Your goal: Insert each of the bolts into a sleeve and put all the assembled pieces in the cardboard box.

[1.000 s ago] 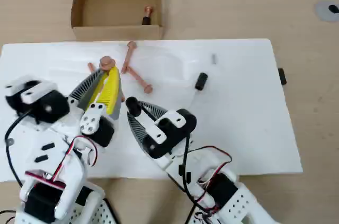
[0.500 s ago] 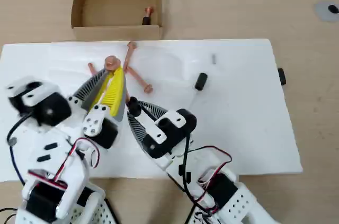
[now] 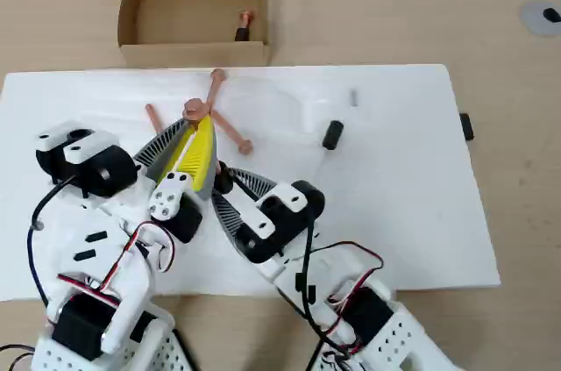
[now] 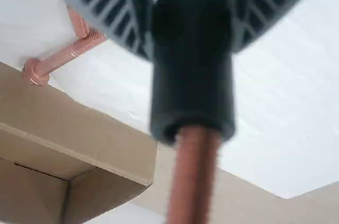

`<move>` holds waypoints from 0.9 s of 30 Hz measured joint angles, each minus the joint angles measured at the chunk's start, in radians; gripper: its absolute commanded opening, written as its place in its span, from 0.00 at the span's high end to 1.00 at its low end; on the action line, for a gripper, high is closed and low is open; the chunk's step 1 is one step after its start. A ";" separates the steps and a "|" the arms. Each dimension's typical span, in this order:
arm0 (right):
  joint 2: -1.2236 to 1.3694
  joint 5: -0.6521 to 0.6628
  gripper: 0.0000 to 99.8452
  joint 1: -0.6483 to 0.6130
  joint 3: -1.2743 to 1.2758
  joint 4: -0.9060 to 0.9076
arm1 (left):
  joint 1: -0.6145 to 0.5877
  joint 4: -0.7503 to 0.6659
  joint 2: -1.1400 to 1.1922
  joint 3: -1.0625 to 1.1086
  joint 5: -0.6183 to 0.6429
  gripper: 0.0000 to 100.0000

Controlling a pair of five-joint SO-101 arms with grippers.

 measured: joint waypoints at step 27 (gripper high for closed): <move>0.002 0.000 0.99 0.006 0.000 0.002 | 0.044 0.114 -0.014 -0.006 -0.009 0.99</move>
